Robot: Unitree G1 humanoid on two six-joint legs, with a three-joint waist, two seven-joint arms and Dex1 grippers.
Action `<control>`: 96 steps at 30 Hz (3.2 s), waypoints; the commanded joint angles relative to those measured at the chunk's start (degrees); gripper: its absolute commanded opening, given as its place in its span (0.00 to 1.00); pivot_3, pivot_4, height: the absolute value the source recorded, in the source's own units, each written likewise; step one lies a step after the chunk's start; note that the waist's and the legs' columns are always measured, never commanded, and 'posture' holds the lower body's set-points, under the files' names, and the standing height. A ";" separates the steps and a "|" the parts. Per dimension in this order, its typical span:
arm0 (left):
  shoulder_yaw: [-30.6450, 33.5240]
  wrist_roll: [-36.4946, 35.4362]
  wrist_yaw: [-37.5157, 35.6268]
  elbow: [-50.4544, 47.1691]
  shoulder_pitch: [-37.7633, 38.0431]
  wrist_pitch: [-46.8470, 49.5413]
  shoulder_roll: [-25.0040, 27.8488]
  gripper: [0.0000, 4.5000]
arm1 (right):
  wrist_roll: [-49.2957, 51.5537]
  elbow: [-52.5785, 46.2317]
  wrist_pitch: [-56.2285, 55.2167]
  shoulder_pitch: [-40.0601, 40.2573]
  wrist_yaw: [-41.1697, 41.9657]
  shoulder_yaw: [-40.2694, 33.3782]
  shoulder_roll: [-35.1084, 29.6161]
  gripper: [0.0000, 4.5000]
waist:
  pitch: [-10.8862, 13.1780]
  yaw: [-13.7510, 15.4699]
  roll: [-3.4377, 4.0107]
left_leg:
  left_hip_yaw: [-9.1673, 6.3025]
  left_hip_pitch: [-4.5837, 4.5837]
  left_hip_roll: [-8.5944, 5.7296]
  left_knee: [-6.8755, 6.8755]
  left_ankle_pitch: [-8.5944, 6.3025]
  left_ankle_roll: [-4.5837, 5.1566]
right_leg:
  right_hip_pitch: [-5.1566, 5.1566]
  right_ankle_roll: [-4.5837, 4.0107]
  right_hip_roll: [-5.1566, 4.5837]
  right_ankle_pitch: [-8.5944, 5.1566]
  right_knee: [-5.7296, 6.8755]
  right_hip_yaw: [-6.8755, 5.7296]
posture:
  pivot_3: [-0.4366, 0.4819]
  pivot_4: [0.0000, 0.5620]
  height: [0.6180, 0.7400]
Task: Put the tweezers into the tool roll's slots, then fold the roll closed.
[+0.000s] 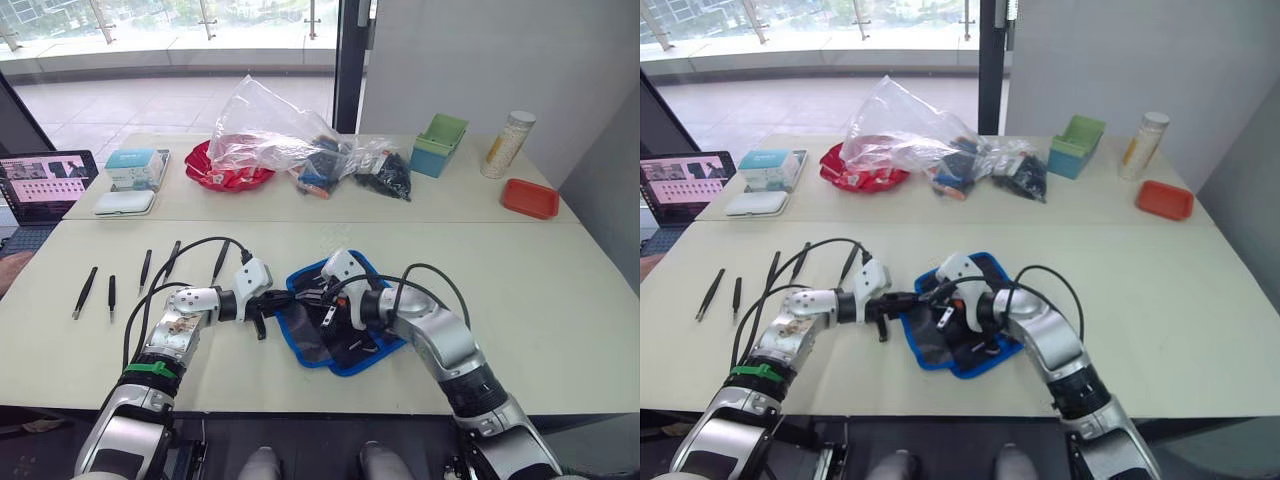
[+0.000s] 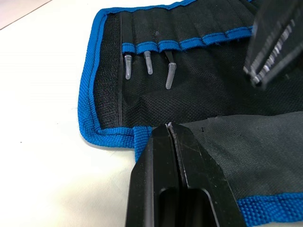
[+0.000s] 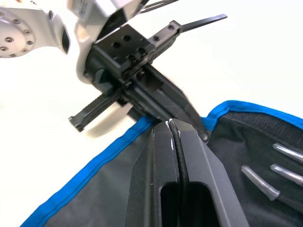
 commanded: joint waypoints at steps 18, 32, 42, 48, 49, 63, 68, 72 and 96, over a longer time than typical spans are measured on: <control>0.20 2.42 0.62 0.87 2.28 1.12 2.53 0.00 | -2.27 -1.72 1.11 7.69 8.20 7.66 -6.21 0.00 | 0.00 -0.02 0.01 | 0.00 0.04 0.01 -0.05 0.00 0.00 | 0.02 0.01 0.00 -0.01 -0.05 0.00 | 0.48 0.27 1.00; 0.21 2.60 0.52 1.27 2.10 0.87 2.85 0.00 | 3.33 -11.92 7.18 13.60 11.45 8.69 -12.76 0.00 | 0.00 0.16 0.00 | 0.00 0.03 0.00 -0.08 -0.01 0.01 | 0.11 0.02 0.00 -0.03 -0.22 -0.01 | 0.48 0.27 1.00; 12.99 -16.78 -3.96 -15.68 5.32 15.25 4.66 0.00 | 11.22 -23.25 6.95 12.06 5.80 -5.80 -10.18 0.00 | 0.33 0.07 -0.09 | -0.03 -0.60 0.03 0.00 0.01 -0.03 | -0.44 0.00 0.00 -0.02 -0.12 -0.01 | 0.48 0.27 1.00; 22.51 -24.38 0.39 -26.20 12.62 26.25 9.82 0.00 | 16.39 -29.73 10.10 15.70 -0.21 -17.70 -11.76 0.00 | 0.37 0.24 -0.13 | -0.07 -0.79 0.01 -0.06 0.01 -0.03 | -0.63 -0.01 -0.03 -0.01 -0.17 -0.03 | 0.48 0.27 1.00; 24.08 -23.97 1.57 -27.35 14.70 26.15 10.47 0.00 | 15.99 -29.64 9.53 17.45 -1.39 -19.75 -12.24 0.06 | 0.37 0.28 -0.13 | -0.07 -0.78 0.00 -0.06 0.01 -0.03 | -0.61 -0.01 -0.03 -0.02 -0.18 -0.03 | 0.48 0.27 1.00; 45.14 -18.17 9.62 -19.93 38.18 12.13 14.60 0.77 | 12.00 -19.15 -12.87 42.97 -5.24 -41.58 -13.65 1.00 | 0.41 1.57 -0.11 | 0.23 -0.77 0.11 -0.16 0.00 -0.04 | -0.59 -0.12 -0.04 -0.07 -0.55 0.06 | 0.48 0.27 1.00; 47.57 -18.18 9.50 -19.38 41.56 10.61 14.39 1.00 | 12.56 -16.32 -15.63 45.41 -5.55 -45.62 -14.36 1.00 | 0.42 1.64 -0.09 | 0.29 -0.53 0.15 -0.20 0.00 -0.05 | -0.18 -0.13 -0.04 -0.09 -0.96 0.06 | 0.48 0.27 1.00; 47.64 -18.23 10.64 -21.07 42.64 9.96 13.46 1.00 | 11.95 -14.31 -17.22 45.28 -5.91 -44.80 -14.19 1.00 | 0.42 1.57 -0.08 | 0.31 -0.50 0.18 -0.22 0.00 -0.06 | -0.17 -0.13 -0.03 -0.09 -0.96 0.07 | 0.48 0.27 1.00; 49.05 -18.25 21.22 -5.75 29.60 15.44 18.59 1.00 | 30.72 -32.04 4.87 16.32 11.05 -19.34 -28.51 1.00 | 0.42 1.82 -0.23 | 0.34 -0.55 0.17 -0.21 -0.02 -0.05 | -0.22 -0.13 -0.04 -0.08 -0.97 0.06 | 0.48 0.27 1.00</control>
